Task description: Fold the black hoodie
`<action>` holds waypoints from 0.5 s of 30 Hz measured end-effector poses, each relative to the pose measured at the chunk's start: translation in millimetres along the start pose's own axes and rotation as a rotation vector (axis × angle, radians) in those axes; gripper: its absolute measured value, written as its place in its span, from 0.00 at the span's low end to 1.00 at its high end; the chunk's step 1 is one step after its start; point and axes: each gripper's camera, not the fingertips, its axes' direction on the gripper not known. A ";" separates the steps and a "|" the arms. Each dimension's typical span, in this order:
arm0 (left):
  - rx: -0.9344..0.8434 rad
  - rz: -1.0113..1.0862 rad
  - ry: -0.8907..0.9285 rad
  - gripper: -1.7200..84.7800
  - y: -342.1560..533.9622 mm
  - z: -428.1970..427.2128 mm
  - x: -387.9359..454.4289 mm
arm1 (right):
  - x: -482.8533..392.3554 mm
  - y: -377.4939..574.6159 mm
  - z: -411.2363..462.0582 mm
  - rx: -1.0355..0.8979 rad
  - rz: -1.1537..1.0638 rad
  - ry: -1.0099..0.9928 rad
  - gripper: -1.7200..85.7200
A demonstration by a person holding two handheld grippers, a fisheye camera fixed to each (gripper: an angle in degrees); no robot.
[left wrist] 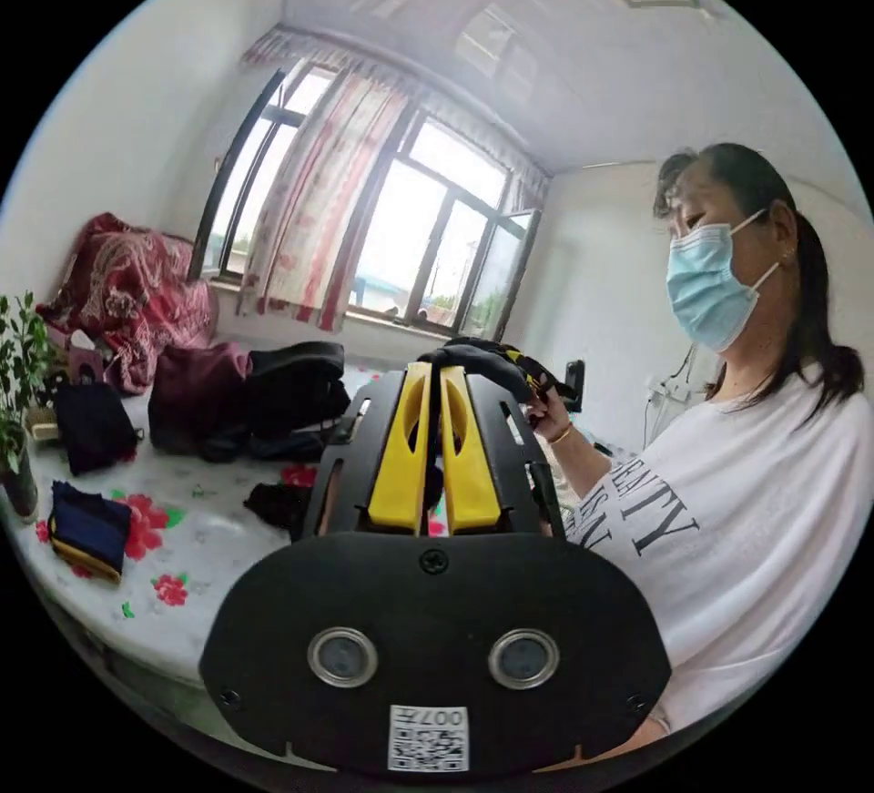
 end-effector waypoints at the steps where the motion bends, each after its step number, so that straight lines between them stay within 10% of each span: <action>1: 0.032 0.036 0.005 0.01 -7.9 -4.9 11.9 | -21.3 -11.0 -23.0 0.051 -0.040 0.007 0.05; 8: 0.280 0.354 0.115 0.01 -63.8 -29.0 124.1 | -232.8 -79.4 -183.1 0.484 -0.454 0.242 0.03; 15: 0.199 0.157 0.149 0.01 -59.5 43.3 94.3 | -135.7 -71.9 -86.1 0.007 -0.298 0.478 0.08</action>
